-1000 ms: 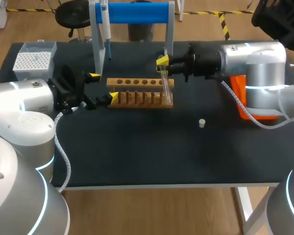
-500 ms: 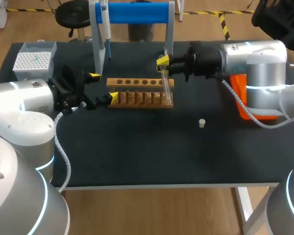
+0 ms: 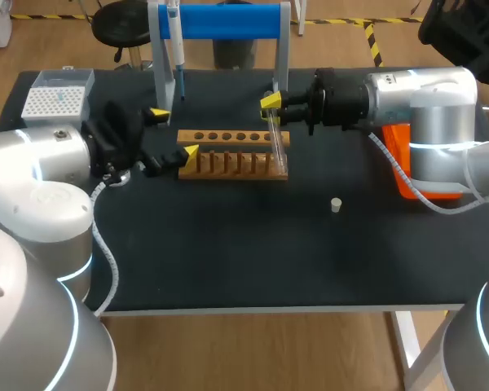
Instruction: Invert the test tube, pick up the pipette, mount the tip to pipette, aspirate from beaker and dispense into the tube, eject the tip, return the pipette, and cap with the stopper.
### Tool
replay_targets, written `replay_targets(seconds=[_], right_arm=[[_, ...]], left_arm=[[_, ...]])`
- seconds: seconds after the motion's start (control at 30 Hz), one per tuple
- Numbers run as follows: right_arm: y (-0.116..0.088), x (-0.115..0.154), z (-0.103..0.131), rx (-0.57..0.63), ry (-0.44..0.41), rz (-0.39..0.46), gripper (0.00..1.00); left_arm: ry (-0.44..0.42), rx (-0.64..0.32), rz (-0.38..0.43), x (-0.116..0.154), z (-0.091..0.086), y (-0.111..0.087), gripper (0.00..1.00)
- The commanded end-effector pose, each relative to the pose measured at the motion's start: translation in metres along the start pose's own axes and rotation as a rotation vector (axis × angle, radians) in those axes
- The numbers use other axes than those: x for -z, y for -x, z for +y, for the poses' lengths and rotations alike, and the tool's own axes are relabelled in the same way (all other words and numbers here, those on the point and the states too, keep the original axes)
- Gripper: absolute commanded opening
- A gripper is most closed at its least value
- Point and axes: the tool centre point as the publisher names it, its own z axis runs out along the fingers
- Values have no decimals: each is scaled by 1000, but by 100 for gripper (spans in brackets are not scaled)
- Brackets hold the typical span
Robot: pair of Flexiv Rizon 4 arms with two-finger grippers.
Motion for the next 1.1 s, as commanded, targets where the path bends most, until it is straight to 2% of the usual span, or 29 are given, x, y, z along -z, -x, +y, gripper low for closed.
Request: replay_targets(seconds=[0.03,0.13,0.17,0.23,0.57,0.63,0.8,0.83,0.87,0.97,1.1], right_arm=[[-1,1,0,1,0,-3,0],[-1,1,0,1,0,-3,0],[-1,1,0,1,0,-3,0],[-1,1,0,1,0,-3,0],[-1,1,0,1,0,-3,0],[-1,1,0,1,0,-3,0],[-1,1,0,1,0,-3,0],[-1,1,0,1,0,-3,0],[-1,1,0,1,0,-3,0],[-1,1,0,1,0,-3,0],[-1,1,0,1,0,-3,0]], left_arm=[[-252,-439,100,-6,3,-10,100],[-330,-573,197,-7,-4,-14,100],[-364,-587,205,-6,-6,-15,100],[-322,-425,210,-6,-5,-4,100],[-322,-425,210,-6,-5,-4,100],[-329,-641,199,-10,-6,-8,100],[-421,-898,-6,-7,1,-13,100],[-393,-914,-15,-7,1,-14,100],[-399,-993,-14,-8,-1,-16,100],[-431,-1104,-21,-11,-8,-19,100],[-486,-1218,23,-17,-21,-20,100]])
